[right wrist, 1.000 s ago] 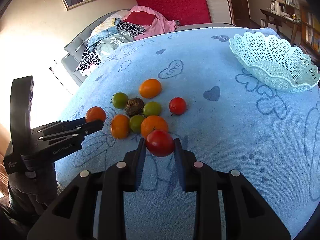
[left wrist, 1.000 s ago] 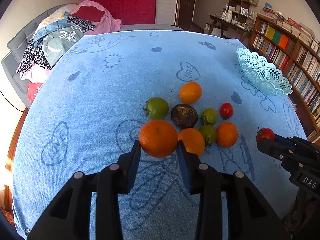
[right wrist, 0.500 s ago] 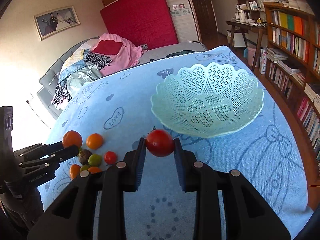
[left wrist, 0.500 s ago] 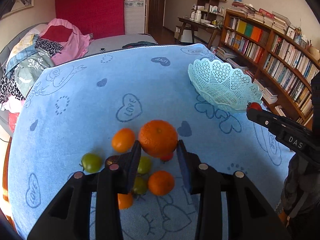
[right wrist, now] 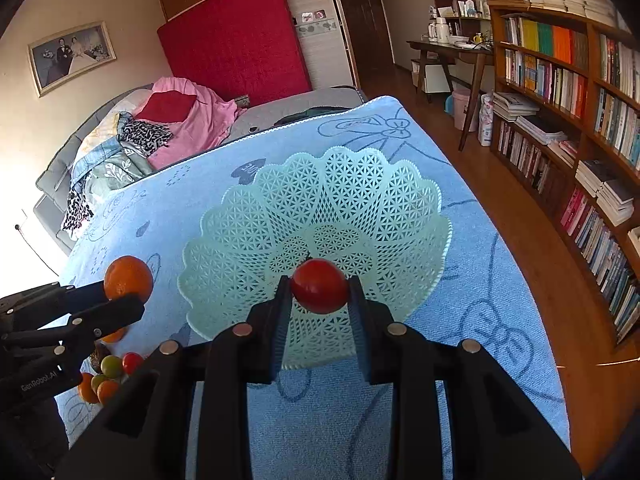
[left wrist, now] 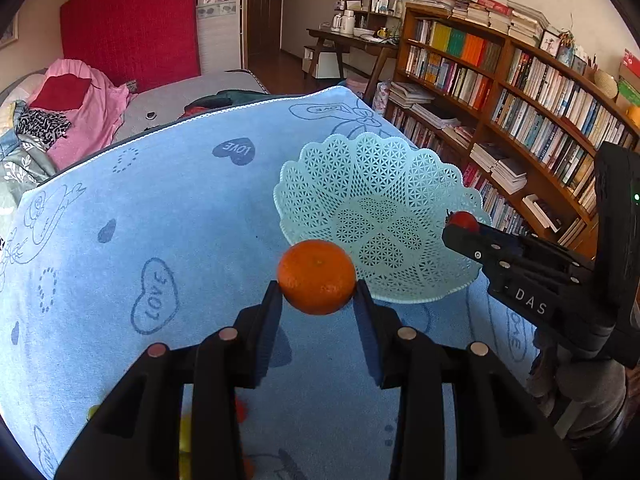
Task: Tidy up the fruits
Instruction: 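Carry the red tomato and orange to the lattice basket and release both, then move both open tools back toward the remaining fruits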
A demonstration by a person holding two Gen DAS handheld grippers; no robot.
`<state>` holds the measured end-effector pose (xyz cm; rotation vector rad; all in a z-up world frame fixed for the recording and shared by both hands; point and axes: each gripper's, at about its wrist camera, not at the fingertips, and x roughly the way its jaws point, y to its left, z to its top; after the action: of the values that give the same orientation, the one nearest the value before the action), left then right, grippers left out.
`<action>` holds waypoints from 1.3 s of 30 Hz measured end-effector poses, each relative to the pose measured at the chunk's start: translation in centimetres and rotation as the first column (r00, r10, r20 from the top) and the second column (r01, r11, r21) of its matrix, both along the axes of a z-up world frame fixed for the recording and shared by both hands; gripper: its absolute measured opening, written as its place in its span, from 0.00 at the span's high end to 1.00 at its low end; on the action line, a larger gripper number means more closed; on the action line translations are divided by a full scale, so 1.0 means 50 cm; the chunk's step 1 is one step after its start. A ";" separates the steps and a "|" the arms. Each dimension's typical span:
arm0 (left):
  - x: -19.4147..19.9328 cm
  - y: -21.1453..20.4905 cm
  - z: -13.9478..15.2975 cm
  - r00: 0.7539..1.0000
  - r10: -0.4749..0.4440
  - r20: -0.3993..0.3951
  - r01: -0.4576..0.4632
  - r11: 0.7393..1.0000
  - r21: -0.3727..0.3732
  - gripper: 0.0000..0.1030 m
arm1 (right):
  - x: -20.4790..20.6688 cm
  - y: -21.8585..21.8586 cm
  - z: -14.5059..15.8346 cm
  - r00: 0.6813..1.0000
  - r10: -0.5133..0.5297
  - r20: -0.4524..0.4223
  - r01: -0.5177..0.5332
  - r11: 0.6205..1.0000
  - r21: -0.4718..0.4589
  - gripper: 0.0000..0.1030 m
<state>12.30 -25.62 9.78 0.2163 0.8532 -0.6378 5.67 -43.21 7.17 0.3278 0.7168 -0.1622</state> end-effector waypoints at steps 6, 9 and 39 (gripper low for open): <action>0.026 -0.046 -0.010 0.999 -0.042 -0.009 0.042 0.999 -0.001 0.63 | -0.003 -0.011 0.001 0.999 -0.032 0.021 0.032 0.999 0.005 0.57; 0.036 -0.060 -0.017 0.999 -0.048 -0.019 0.048 0.999 0.005 0.63 | -0.009 -0.014 0.002 0.999 -0.044 0.029 0.044 0.999 0.003 0.57; 0.035 0.068 0.054 0.992 0.086 0.097 -0.083 0.996 -0.036 0.12 | -0.076 0.065 0.061 0.994 -0.050 0.102 0.050 0.999 0.002 0.36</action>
<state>14.05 -22.20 12.49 0.1803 0.7523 -0.5571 1.86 -39.95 10.23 0.3514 0.6081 -0.1915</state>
